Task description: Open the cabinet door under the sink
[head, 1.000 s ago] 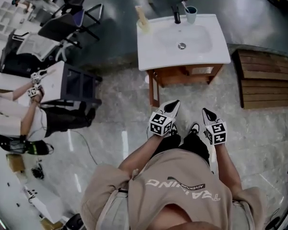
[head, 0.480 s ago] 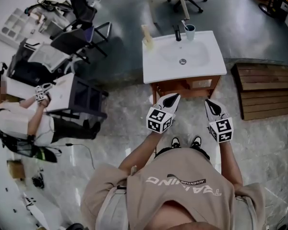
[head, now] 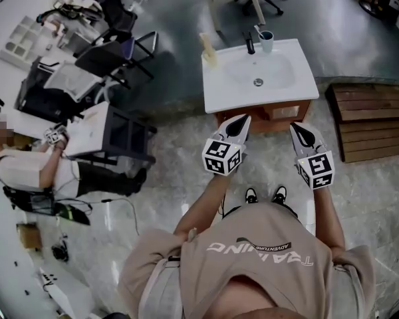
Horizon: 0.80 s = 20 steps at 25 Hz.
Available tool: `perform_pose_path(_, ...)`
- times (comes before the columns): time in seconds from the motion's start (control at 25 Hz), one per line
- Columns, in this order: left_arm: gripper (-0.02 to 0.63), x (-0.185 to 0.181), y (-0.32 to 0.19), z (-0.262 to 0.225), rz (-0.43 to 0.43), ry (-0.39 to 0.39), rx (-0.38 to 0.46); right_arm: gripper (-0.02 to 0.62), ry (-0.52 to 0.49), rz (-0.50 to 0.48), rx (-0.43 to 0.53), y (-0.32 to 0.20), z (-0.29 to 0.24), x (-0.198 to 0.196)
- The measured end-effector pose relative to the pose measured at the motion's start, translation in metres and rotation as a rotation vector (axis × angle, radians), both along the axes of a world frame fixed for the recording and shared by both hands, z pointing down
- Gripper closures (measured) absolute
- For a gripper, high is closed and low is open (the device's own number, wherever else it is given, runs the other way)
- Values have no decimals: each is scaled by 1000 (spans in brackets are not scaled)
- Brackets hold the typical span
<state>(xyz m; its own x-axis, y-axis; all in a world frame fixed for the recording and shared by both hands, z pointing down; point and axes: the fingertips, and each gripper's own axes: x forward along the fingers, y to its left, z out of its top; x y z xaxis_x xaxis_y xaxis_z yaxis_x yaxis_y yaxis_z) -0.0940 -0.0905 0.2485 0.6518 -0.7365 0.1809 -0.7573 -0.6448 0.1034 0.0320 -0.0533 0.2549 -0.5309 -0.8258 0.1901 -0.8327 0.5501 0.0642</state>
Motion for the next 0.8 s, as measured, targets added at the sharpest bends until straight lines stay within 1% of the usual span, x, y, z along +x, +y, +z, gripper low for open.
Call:
perform_pose_path(0.08,591,-4,-2,-15,-14,37,22,594,4,10,27,-1,-10,1)
perform_pose_path(0.16,591,-8,-3,-27,-17,53,42,594,-2,20,57,-1,-23,0)
perform_pose_path(0.4,591,-15,8,-47,-23,5,107,594,20,18,103,4,-49,-3)
perform_pose_path(0.52,591,-20,11,-48,-21,-9,110,594,23,33,101,3,-51,-3)
perform_pose_path(0.8,591,-33,7,-43,-40,-3,100,594,30,40,88,4,-46,-8)
